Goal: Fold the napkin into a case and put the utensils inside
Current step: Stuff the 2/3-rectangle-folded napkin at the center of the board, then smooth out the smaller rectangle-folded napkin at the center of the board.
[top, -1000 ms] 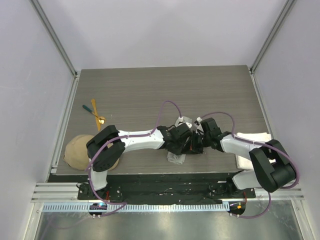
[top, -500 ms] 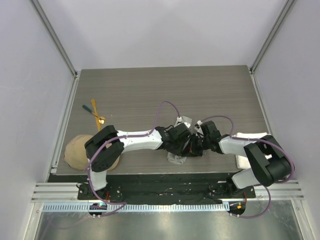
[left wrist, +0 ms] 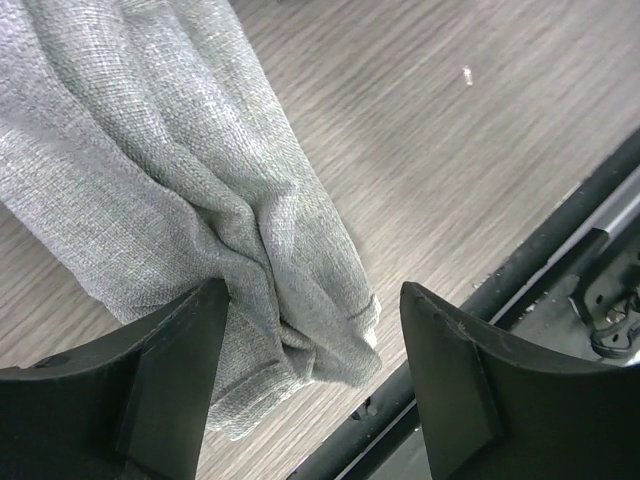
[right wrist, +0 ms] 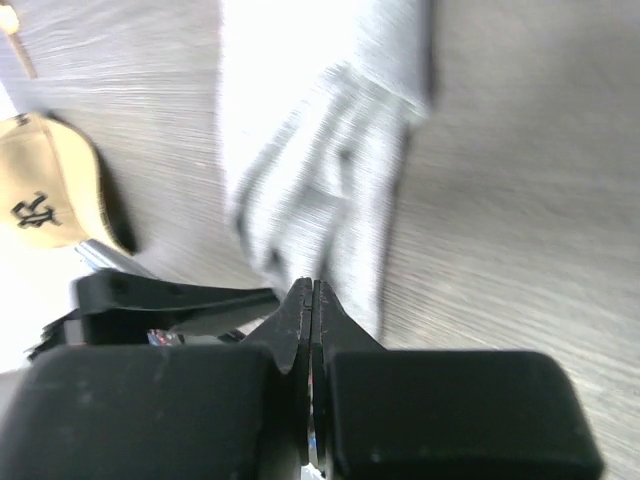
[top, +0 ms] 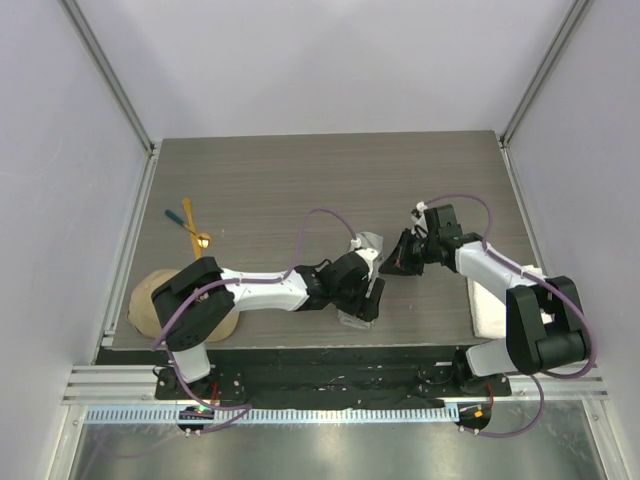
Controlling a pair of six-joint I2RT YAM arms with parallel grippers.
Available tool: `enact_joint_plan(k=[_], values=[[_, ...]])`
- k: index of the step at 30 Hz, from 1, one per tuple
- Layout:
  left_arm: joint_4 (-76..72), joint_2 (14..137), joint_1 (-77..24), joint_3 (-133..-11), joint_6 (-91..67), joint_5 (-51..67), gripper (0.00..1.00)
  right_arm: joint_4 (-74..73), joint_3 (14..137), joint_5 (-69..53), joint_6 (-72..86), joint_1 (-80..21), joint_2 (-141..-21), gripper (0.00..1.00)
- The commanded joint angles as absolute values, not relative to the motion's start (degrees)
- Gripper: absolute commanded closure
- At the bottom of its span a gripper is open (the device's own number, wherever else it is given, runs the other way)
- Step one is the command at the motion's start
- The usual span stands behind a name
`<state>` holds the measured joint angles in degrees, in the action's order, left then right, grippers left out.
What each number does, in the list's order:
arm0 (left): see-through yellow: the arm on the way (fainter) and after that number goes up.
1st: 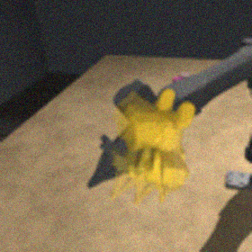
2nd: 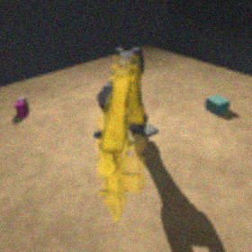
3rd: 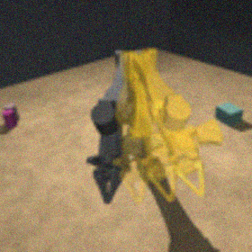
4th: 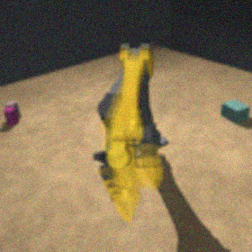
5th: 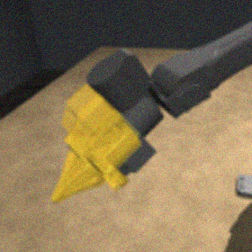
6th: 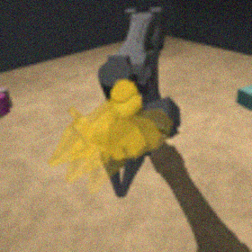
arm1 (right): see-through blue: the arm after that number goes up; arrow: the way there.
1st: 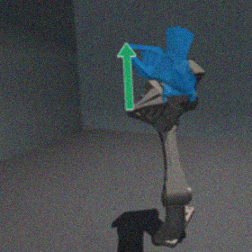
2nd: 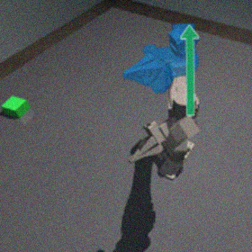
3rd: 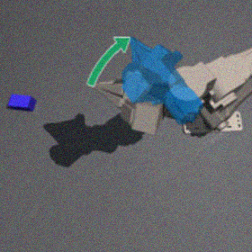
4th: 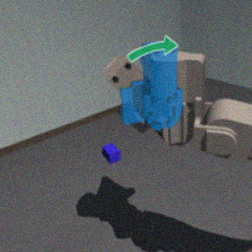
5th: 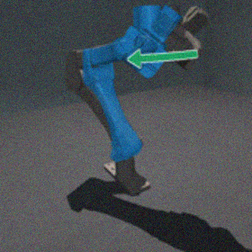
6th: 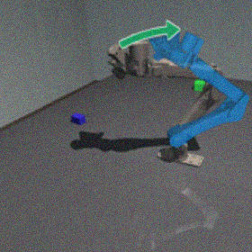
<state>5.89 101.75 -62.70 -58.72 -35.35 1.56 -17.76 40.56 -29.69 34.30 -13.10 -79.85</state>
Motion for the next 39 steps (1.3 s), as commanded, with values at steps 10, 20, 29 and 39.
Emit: enact_joint_plan(k=[10,20,29,39], values=[[1.05,98.70,-63.10,-54.31,-34.63,4.39,0.48,-22.07,45.29,-30.87,30.40,-16.70,-84.12,0.99],[2.46,96.68,-62.93,-56.25,-37.35,9.40,0.28,-20.39,33.49,-30.40,32.69,-15.73,-73.39,0.99],[1.40,97.12,-62.93,-56.16,-40.08,10.46,0.58,-13.63,27.34,-33.31,38.40,-19.60,-73.39,0.99],[0.26,95.54,-62.23,-54.59,-42.45,13.80,0.39,-9.06,23.03,-32.17,40.87,-20.65,-74.18,0.99]])
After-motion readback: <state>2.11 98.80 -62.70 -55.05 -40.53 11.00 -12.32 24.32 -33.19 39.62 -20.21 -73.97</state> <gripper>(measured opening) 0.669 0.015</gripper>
